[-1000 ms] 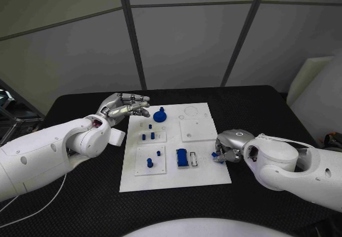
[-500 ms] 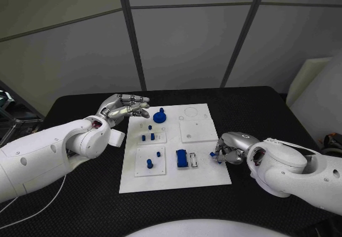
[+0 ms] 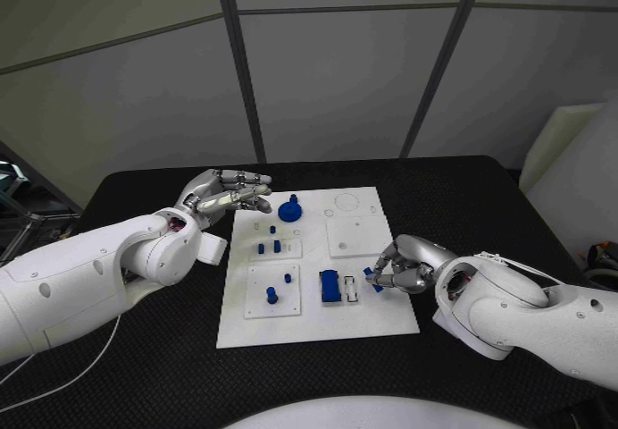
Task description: Assemble the parts on the task board
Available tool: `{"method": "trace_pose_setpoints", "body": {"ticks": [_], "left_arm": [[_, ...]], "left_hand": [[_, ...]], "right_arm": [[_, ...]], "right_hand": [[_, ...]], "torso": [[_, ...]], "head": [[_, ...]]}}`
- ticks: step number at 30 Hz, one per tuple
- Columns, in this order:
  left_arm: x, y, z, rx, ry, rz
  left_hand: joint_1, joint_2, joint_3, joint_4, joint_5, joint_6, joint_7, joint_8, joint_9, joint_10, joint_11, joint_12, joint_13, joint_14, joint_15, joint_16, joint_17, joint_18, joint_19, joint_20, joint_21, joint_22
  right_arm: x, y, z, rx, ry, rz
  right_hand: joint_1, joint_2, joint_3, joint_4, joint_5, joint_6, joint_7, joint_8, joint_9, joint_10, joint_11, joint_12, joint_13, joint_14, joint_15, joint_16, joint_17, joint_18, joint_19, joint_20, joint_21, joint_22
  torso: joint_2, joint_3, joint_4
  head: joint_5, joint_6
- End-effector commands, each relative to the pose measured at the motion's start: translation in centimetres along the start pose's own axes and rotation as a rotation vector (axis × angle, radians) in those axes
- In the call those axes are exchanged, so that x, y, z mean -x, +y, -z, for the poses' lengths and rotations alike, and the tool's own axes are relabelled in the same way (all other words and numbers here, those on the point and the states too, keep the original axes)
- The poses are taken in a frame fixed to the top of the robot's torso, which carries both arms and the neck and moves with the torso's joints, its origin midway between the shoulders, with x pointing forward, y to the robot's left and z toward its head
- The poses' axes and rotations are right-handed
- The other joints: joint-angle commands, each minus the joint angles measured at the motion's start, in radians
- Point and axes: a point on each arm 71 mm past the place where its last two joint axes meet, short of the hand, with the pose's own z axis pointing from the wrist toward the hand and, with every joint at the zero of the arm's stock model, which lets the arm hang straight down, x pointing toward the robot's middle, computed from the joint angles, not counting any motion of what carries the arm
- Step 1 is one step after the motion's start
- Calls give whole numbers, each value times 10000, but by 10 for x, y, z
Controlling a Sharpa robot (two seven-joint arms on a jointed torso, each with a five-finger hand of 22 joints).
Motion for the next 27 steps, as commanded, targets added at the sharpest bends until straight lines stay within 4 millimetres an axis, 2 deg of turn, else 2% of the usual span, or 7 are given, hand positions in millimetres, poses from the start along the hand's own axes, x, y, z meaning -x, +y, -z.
{"method": "trace_pose_setpoints", "body": {"ticks": [1, 4, 8, 12, 21, 27], "left_arm": [[-2, -2, -1, -126, 77, 60], [-3, -2, -1, -129, 95, 67], [-3, -2, -1, -124, 102, 70], [-3, -2, -1, -121, 110, 73], [-3, -2, -1, -81, 109, 73], [-4, -2, -1, -49, 140, 84]], "left_hand": [[-6, 38, -28, -24, -40, -6, 84, 55, -10, 91, 13, -72, -12, 94, -14, -68, 14, -120, 72, -12, -59, -17], [-11, 38, -32, -21, -40, -8, 87, 54, -10, 91, 16, -75, -14, 99, -12, -74, 15, -121, 75, -11, -61, -22], [-13, 37, -36, -22, -40, -11, 89, 54, -11, 89, 18, -78, -17, 104, -11, -84, 16, -122, 77, -11, -64, -30], [-13, 37, -36, -22, -40, -11, 89, 54, -11, 89, 18, -78, -17, 104, -11, -84, 16, -122, 77, -11, -64, -30], [-17, 36, -45, -22, -39, -30, 105, 47, -13, 82, 26, -88, -26, 117, -7, -115, 19, -124, 85, -11, -73, -55], [-29, 41, -51, -13, -39, -43, 117, 42, -15, 75, 35, -95, -31, 126, -1, -134, 21, -127, 89, -8, -81, -72]], "right_arm": [[-5, 0, -4, -352, 481, -638], [-9, 2, -8, -382, 850, -612], [-15, 8, -13, -314, 1197, -551], [-19, 13, -16, -209, 1351, -536], [-23, 19, -21, -54, 1404, -460], [-24, 20, -25, -49, 1481, -363]], "right_hand": [[-81, -108, 73, 52, -68, 118, -41, 10, 7, 83, -57, 42, 12, 541, -79, -30, 4, -65, 171, -69, 3, 1697], [-167, -133, 120, 115, -46, 125, -42, 3, 20, 95, -55, 56, 27, 544, -75, -25, 15, -63, 167, -67, -2, 1693], [-224, -166, 196, 151, 59, 186, -71, 32, 54, 126, -74, 106, 69, 549, -86, -14, 35, -64, 170, -70, 0, 1698], [-452, -305, 226, 210, 562, 214, -80, 48, 114, 148, -84, 115, 90, 551, -97, -16, 40, -63, 171, -80, -3, 1700], [-757, -368, 198, 260, 769, 234, -80, 62, 169, 158, -82, 113, 105, 555, -95, -9, 60, -66, 177, -80, 1, 1709], [-1226, -440, 42, 265, 1301, 257, -88, 76, 235, 202, -86, 173, 166, 565, -97, 15, 105, -71, 193, -82, 15, 1729]], "torso": [[-16, -8, 3], [-12, -16, 16], [-1, 7, 6], [5, 6, -3], [-5, 8, 5], [-8, 12, 0]], "head": [[6, -13], [2, -13], [8, 9], [20, 3], [20, -30], [71, -30]]}}
